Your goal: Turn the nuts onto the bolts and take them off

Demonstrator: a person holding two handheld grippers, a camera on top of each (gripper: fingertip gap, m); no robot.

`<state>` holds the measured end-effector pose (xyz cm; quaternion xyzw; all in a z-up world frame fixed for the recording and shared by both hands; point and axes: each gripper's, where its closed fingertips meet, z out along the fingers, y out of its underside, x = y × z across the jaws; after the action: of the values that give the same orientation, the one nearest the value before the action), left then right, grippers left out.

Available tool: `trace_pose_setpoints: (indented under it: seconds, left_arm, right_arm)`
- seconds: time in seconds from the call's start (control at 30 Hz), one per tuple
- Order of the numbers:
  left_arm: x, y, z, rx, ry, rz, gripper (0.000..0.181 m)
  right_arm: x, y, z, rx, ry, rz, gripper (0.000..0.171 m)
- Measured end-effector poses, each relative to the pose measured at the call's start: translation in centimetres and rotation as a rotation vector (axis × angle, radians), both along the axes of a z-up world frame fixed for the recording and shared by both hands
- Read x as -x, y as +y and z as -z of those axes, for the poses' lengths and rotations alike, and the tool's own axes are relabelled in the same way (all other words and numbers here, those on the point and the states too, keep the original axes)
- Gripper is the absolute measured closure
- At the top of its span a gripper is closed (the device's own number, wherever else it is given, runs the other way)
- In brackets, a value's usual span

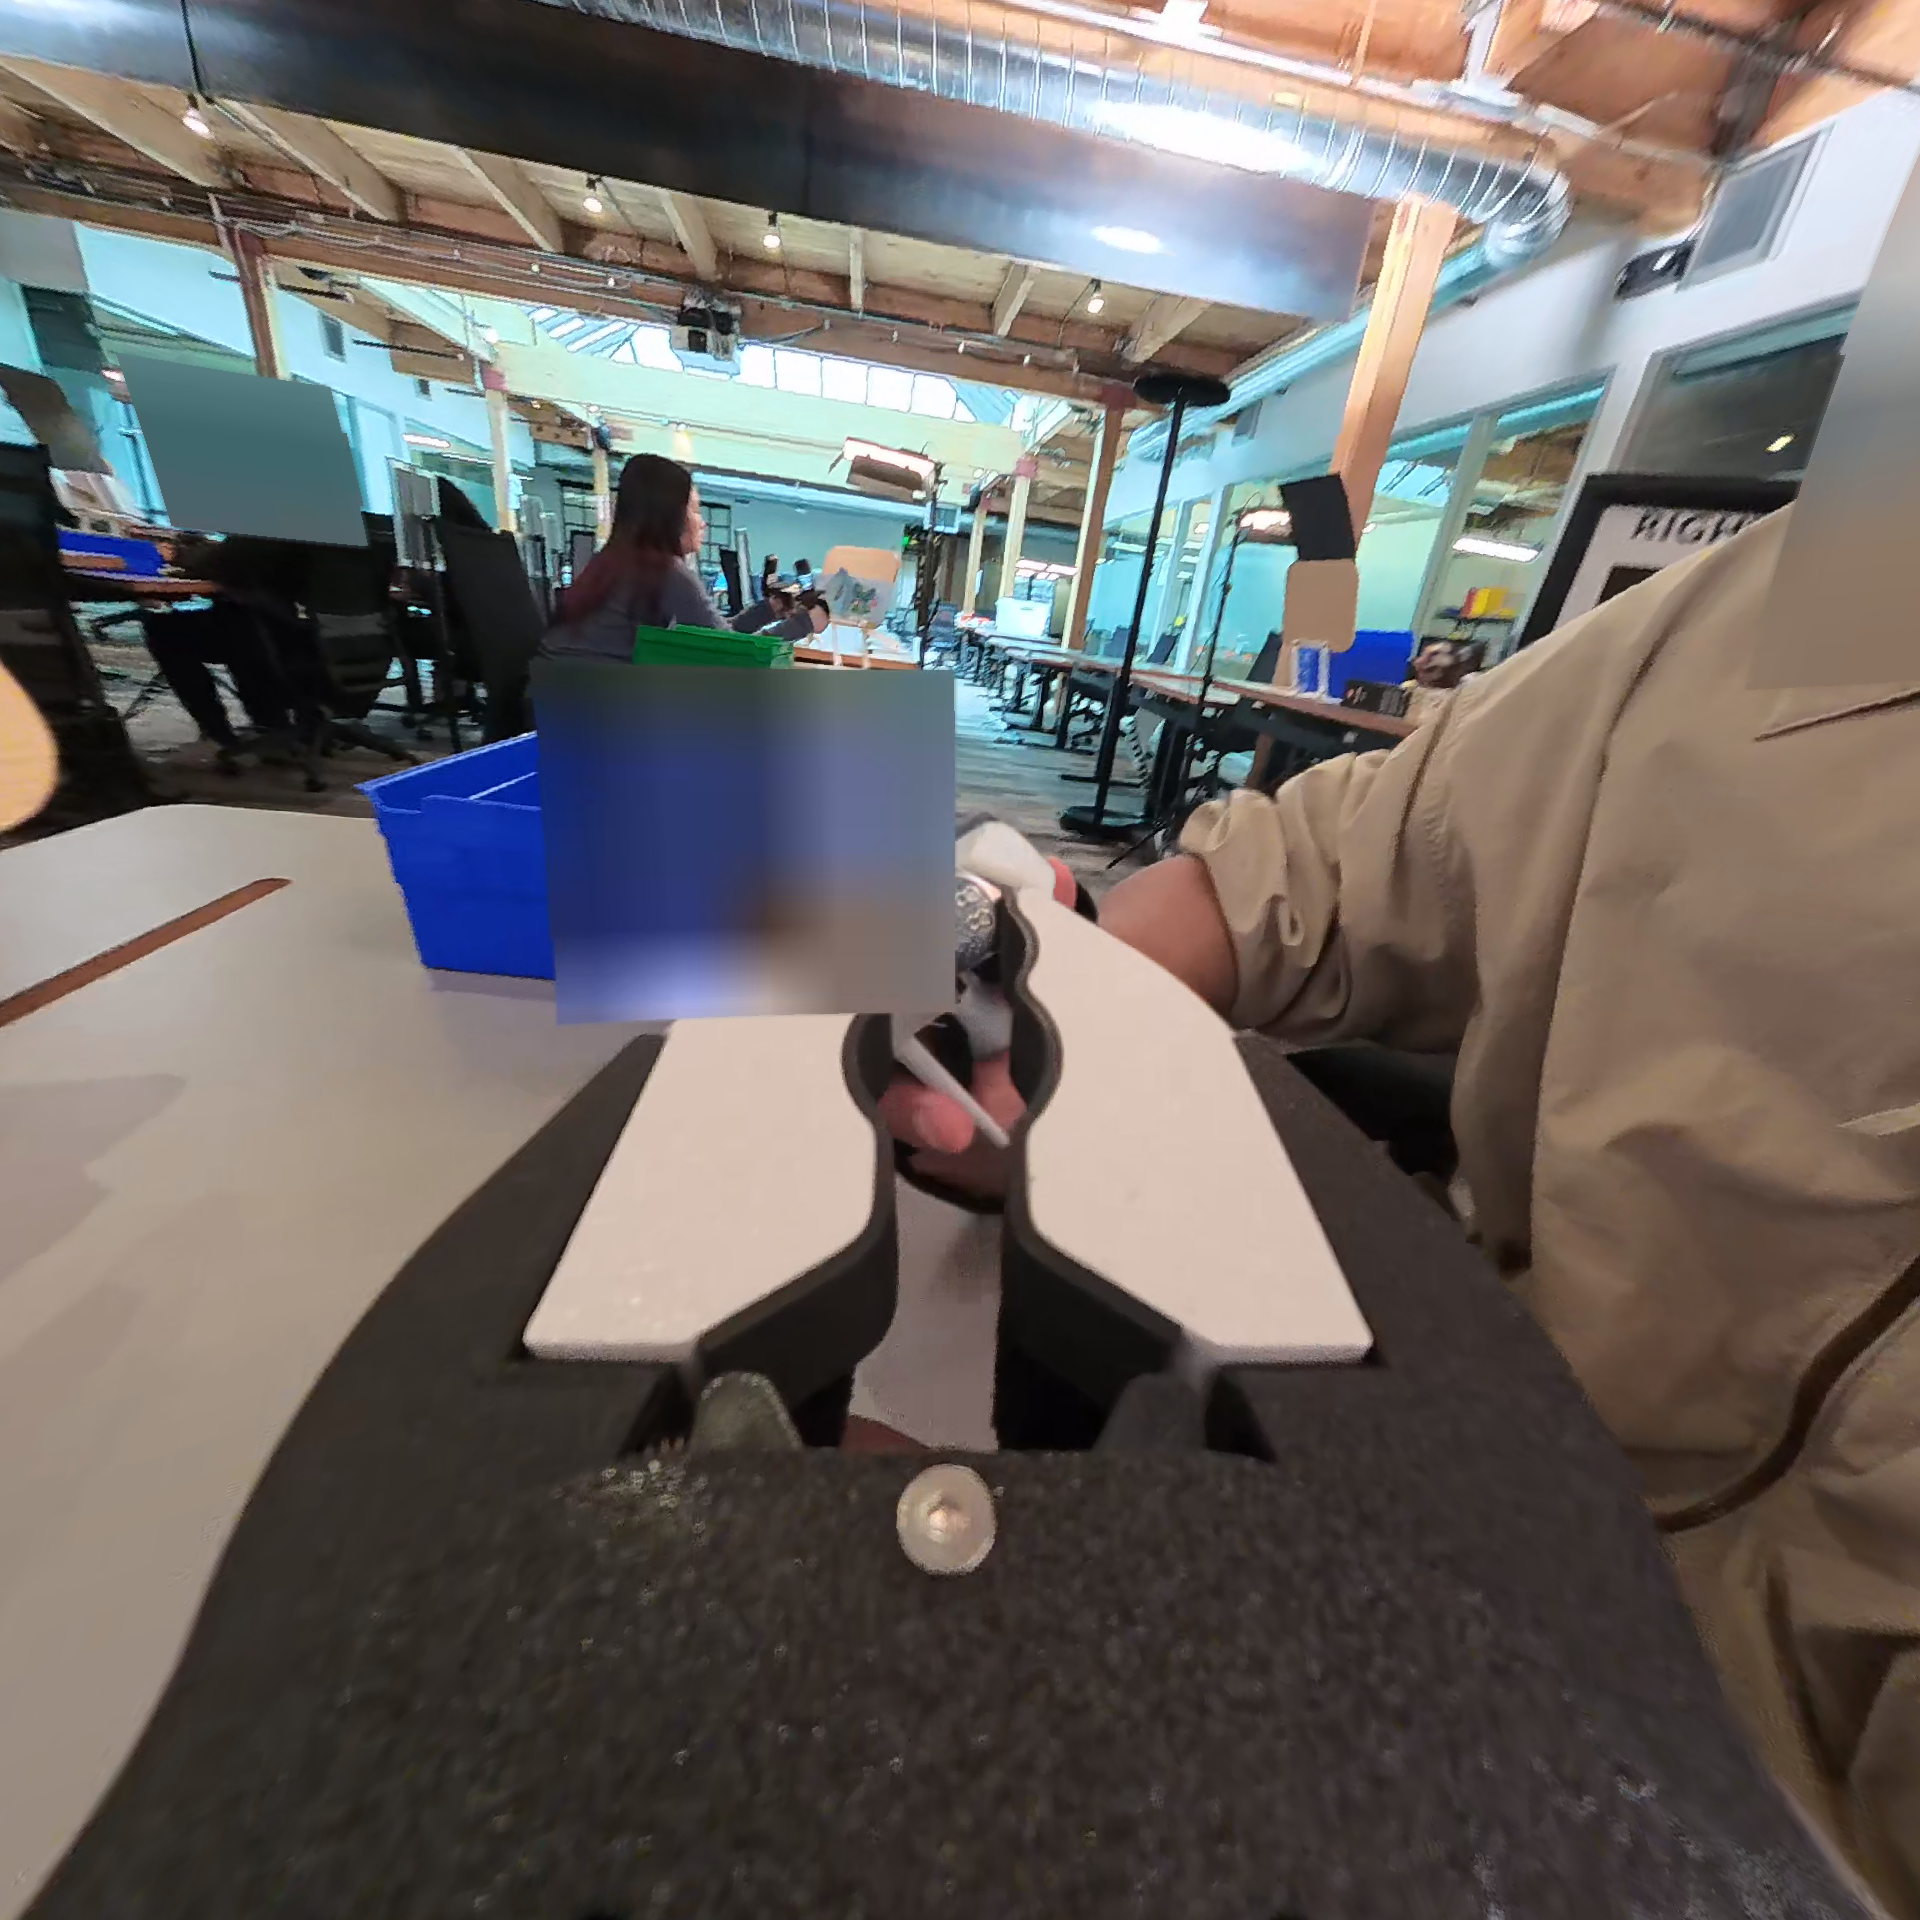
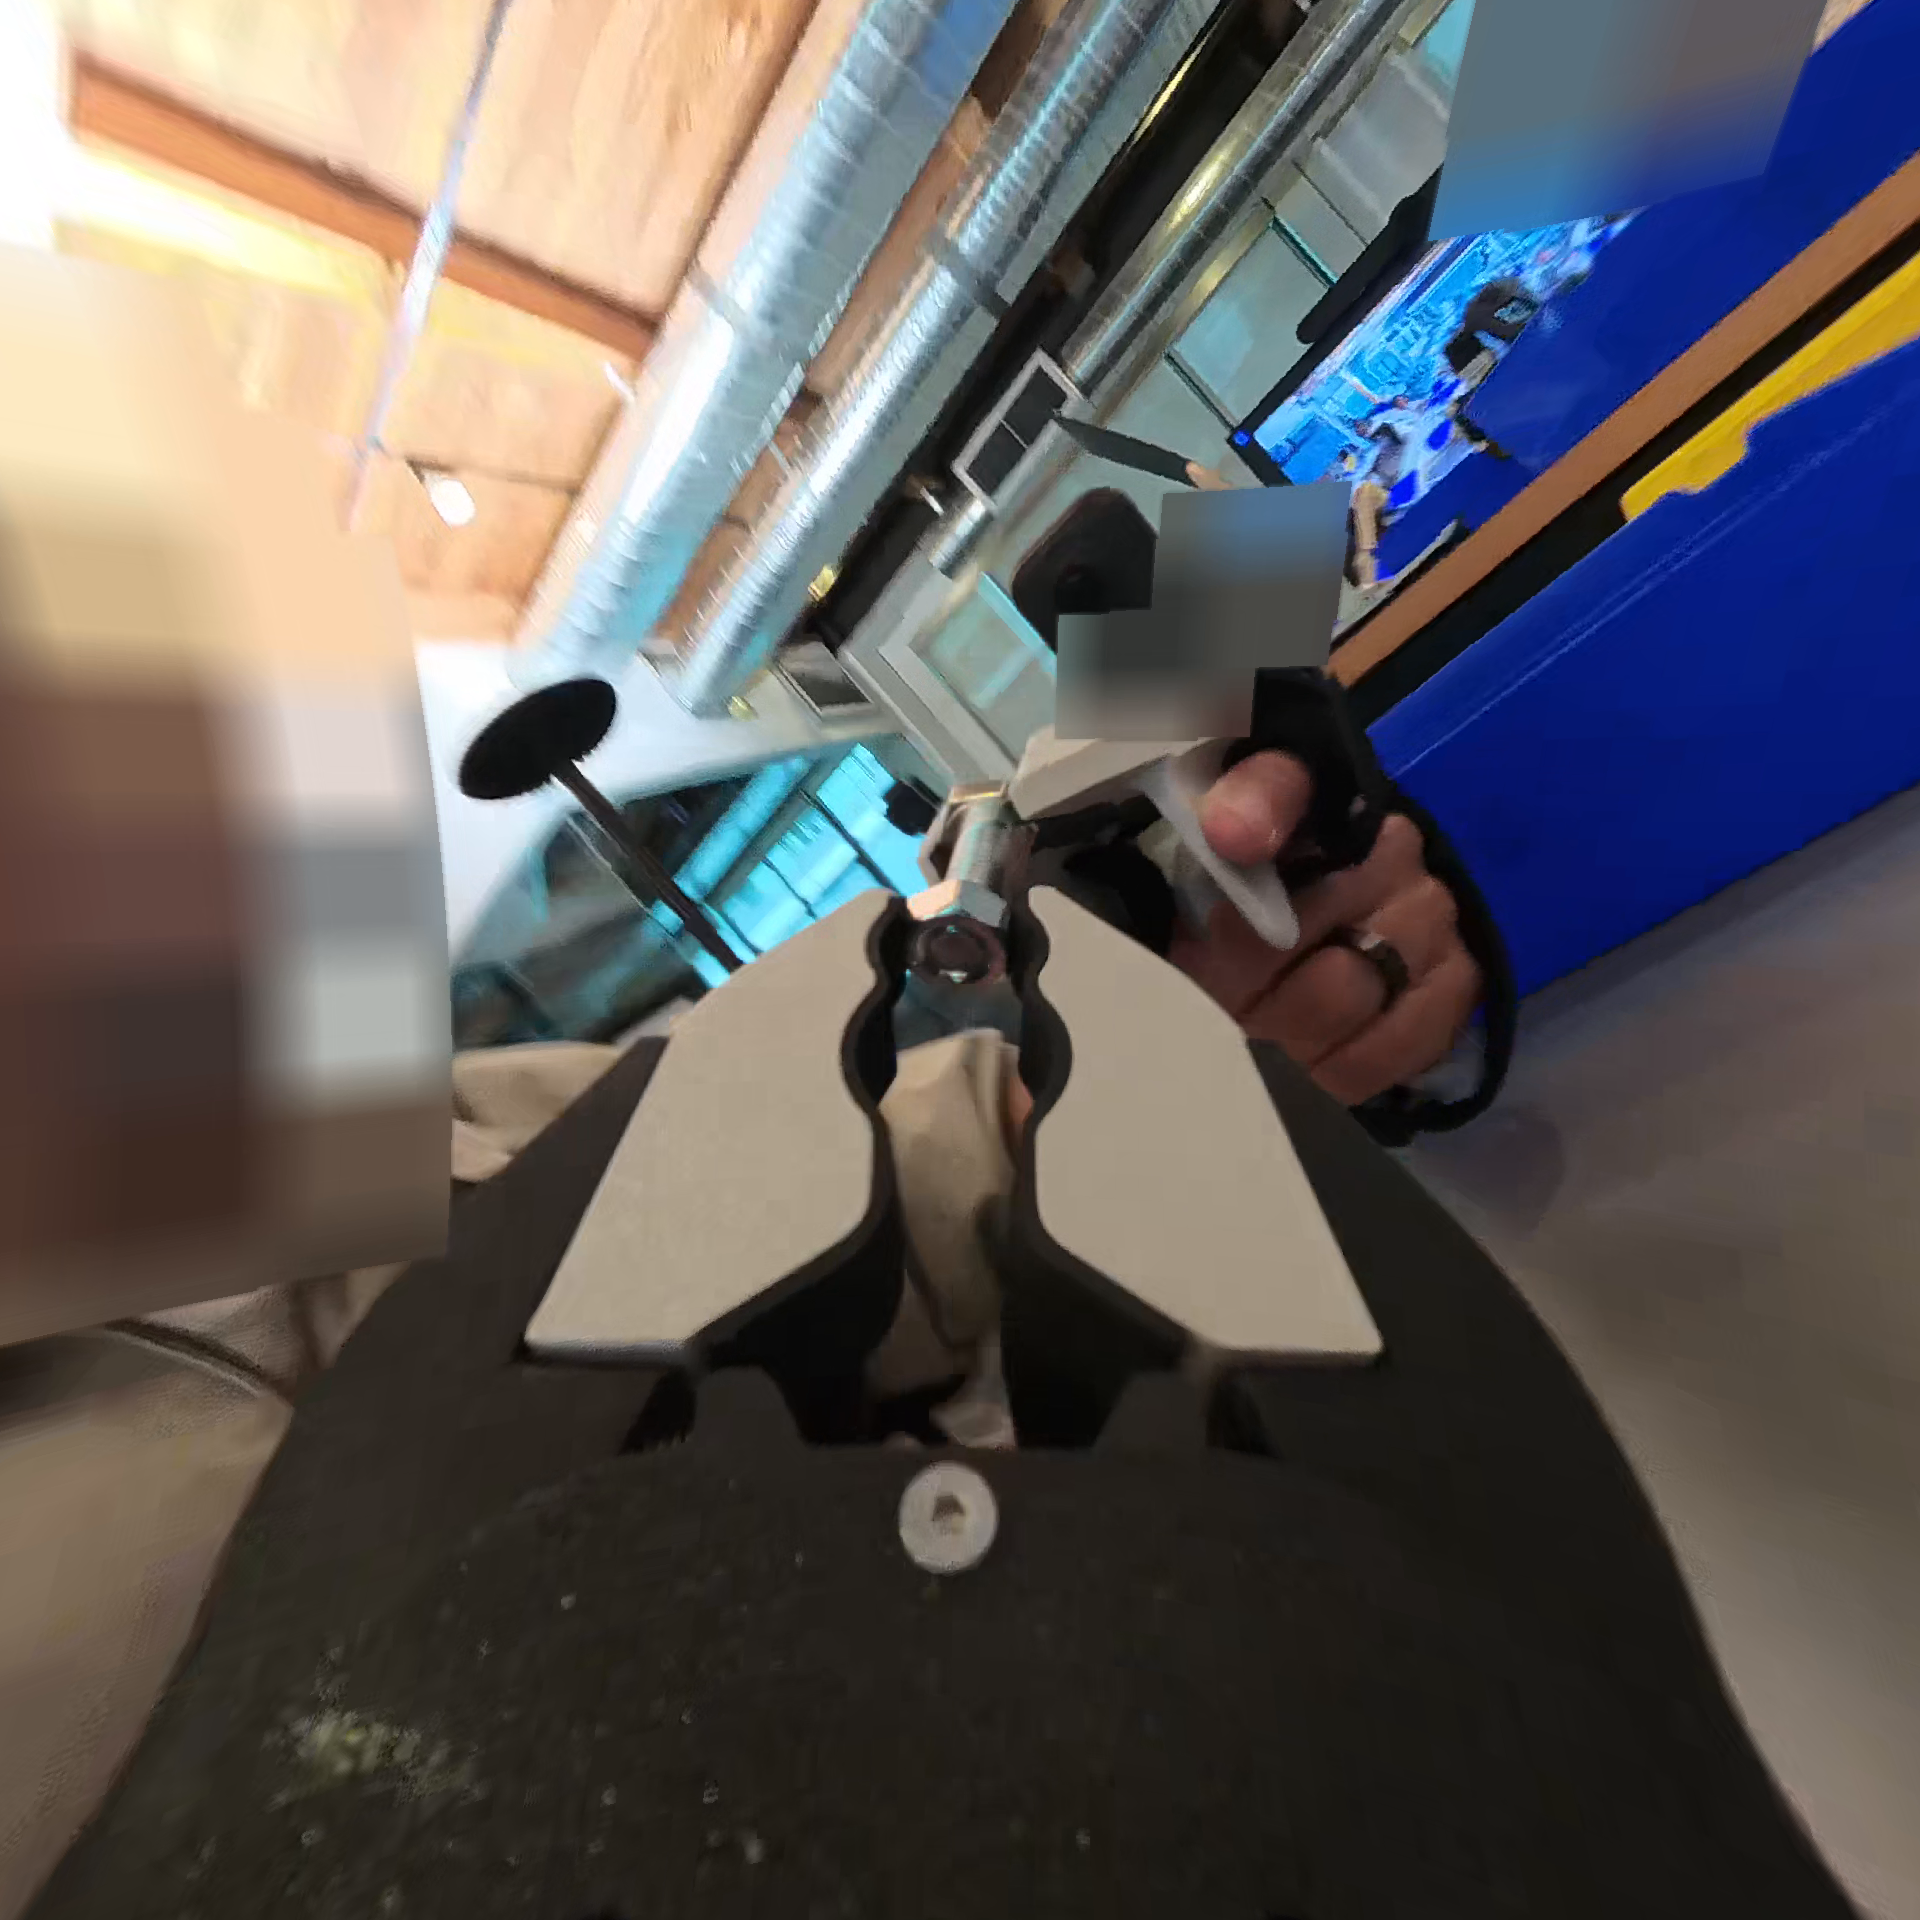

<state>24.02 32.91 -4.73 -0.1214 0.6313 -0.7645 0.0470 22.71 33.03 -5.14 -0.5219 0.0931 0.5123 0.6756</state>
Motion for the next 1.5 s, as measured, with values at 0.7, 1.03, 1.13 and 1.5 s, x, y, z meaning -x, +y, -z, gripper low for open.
trace_pose_setpoints:
  seconds: [0.7, 1.03, 1.13, 1.5]
  left_arm:
    - [-0.9, -0.7, 0.8, 0.152, 0.274, 0.103, 0.164]
    - [-0.9, 0.0, 0.1, 0.170, 0.240, 0.091, 0.165]
    - [-0.8, 0.8, -0.6, 0.166, 0.186, 0.067, 0.164]
    - [-0.4, 1.3, -1.2, 0.036, 0.001, -0.037, 0.164]
  right_arm:
    - [-3.0, -0.7, 1.5, 0.048, -2.054, 1.070, 0.152]
    - [-1.8, -0.5, 1.2, 0.031, -1.707, 0.912, 0.128]
    - [-0.4, -0.1, 1.1, 0.027, -1.283, 0.677, 0.114]
    - [-2.2, 0.2, 0.0, -0.001, 0.229, 0.006, 0.121]
